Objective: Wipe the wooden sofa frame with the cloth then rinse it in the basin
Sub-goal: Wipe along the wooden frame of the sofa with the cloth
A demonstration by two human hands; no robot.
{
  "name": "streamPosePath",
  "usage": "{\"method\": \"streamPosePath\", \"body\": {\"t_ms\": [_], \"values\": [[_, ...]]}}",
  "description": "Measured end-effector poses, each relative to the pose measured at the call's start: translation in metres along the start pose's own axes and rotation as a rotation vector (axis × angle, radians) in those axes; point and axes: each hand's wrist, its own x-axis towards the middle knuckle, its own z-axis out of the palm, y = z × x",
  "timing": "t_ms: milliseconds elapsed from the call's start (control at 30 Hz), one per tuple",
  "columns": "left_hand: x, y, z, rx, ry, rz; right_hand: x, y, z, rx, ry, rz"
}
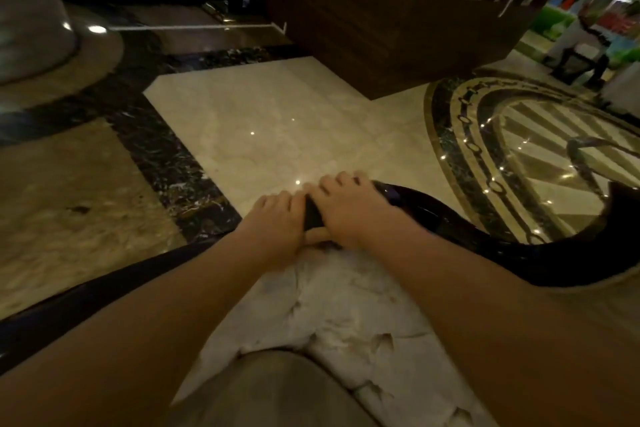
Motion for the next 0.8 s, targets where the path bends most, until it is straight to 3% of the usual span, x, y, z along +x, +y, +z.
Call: {"method": "streamPosePath", "body": {"t_ms": [100, 200, 267, 433, 633, 800], "values": [[-0.083, -0.068, 0.027, 0.019, -0.078, -0.151, 0.033, -0.105, 0.007, 0.146, -0.048, -0.167], [-0.154, -0.108, 0.023, 0.063, 0.042, -0.160, 0.041, -0.180, 0.002, 0.313, -0.057, -0.217], [-0.178, -0.110, 0.010, 0.136, 0.092, -0.177, 0.037, -0.201, -0.004, 0.331, -0.044, -0.205], [-0.215, -0.107, -0.004, 0.177, -0.084, -0.324, 0.025, -0.237, -0.011, 0.363, -0.048, -0.192], [-0.285, -0.123, -0.001, 0.130, -0.004, -0.409, 0.017, -0.299, -0.025, 0.367, -0.033, -0.245], [-0.355, -0.140, 0.004, 0.047, -0.030, -0.488, 0.001, -0.359, -0.047, 0.308, 0.019, -0.388]]}}
